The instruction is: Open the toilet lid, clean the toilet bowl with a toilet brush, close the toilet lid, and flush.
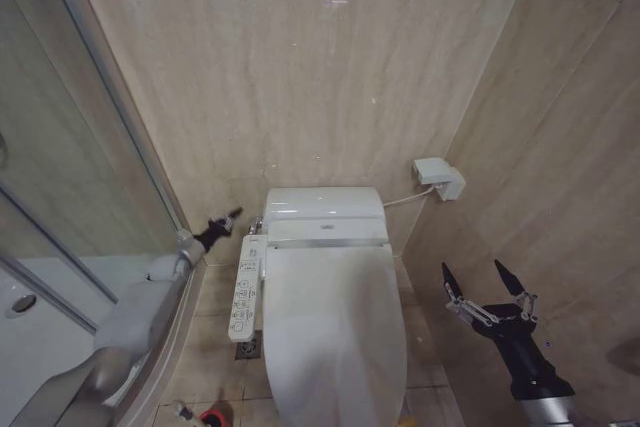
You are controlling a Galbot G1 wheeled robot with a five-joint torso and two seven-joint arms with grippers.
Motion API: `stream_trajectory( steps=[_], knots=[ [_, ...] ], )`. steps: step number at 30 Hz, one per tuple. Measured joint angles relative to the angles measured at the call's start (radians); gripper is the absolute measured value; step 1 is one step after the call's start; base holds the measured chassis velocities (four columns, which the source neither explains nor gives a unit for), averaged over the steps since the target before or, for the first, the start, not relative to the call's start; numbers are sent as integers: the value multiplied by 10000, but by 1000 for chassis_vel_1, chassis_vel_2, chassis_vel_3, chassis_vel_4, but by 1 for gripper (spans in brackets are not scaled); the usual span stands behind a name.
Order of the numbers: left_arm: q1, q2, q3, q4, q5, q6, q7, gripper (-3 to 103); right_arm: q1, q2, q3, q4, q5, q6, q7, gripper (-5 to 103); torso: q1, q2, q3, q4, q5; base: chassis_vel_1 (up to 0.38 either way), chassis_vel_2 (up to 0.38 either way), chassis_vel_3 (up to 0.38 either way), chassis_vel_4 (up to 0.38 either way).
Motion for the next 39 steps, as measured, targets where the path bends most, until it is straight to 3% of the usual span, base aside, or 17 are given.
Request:
stream_trajectory(
  steps=[2, 3, 5, 6, 9, 10, 12, 14, 15, 18, 19, 21, 22, 25, 26, 29, 39],
  knots=[
    [442, 191, -30, -1161, -668, 356, -1159, 0, 0, -1, 1, 1, 0, 0, 1, 100, -1, 0, 0, 0, -1, 0, 0, 0, 0],
    [442, 191, -30, -1161, -668, 356, -1159, 0, 0, -1, 1, 1, 0, 0, 1, 100, -1, 0, 0, 0, -1, 0, 0, 0, 0],
    [869, 222, -226, -2296, -956, 777, -2332, 0, 1, 0, 0, 1, 0, 0, 0, 100, 0, 0, 0, -3, -3, 0, 0, 0, 0],
    [869, 222, -226, -2296, -956, 777, -2332, 0, 1, 0, 0, 1, 0, 0, 0, 100, 0, 0, 0, -3, -3, 0, 0, 0, 0],
    [1615, -32, -1002, -3911, -921, 1149, -3951, 0, 0, 1, 0, 1, 0, 0, -1, 100, 0, 0, 0, -8, -1, 0, 0, 0, 0],
    [1615, -32, -1002, -3911, -921, 1149, -3951, 0, 0, 1, 0, 1, 0, 0, -1, 100, 0, 0, 0, -8, -1, 0, 0, 0, 0],
    [2303, -76, -1406, -5052, -901, 1372, -4824, 0, 0, 0, 0, 1, 0, 0, 0, 100, -1, 0, 0, -7, 1, 0, 0, 0, 0],
    [2486, -80, -1503, -5310, -877, 1402, -4979, 0, 0, 0, 0, 0, 0, 0, 1, 100, 0, 1, 0, -7, 0, 0, 0, 0, 0],
    [3348, -72, -1849, -6359, -797, 1506, -5396, 0, 0, 0, 1, 1, 0, 0, 0, 100, -1, 1, 0, -4, -2, 0, 0, 0, 0],
    [5021, -33, -2693, -7858, -428, 1627, -5828, 0, 0, -2, 0, 1, 0, 0, 0, 100, -1, 1, -1, -1, -2, 0, 0, 0, 0],
    [5021, -33, -2693, -7858, -428, 1627, -5828, 0, 0, -2, 0, 1, 0, 0, 0, 100, -1, 1, -1, -1, -2, 0, 0, 0, 0],
    [6744, 9, -3322, -9284, -231, 1776, -5974, 0, 0, 0, 1, 1, 0, 1, 1, 100, -1, 2, -1, -1, -2, 0, 0, 0, 0],
    [6744, 9, -3322, -9284, -231, 1776, -5974, 0, 0, 0, 1, 1, 0, 1, 1, 100, -1, 2, -1, -1, -2, 0, 0, 0, 0],
    [9091, -526, -4346, -11074, 203, 1893, -5849, 0, 0, 0, 0, 1, 0, 0, 0, 100, -4, 3, -2, 2, -2, 0, 0, 0, 0],
    [9091, -526, -4346, -11074, 203, 1893, -5849, 0, 0, 0, 0, 1, 0, 0, 0, 100, -4, 3, -2, 2, -2, 0, 0, 0, 0],
    [10523, -1163, -5020, -11978, 708, 1743, -5518, 0, 0, 0, 0, 1, 0, 1, 0, 100, -4, 3, -2, -6, -2, 0, 0, 0, 0],
    [12699, -2104, -5235, -13395, 1544, 1333, -5527, 0, 0, 0, 0, 1, 0, 0, 0, 100, -2, 3, -1, -2, -1, 0, 0, 0, 0]
  ],
)
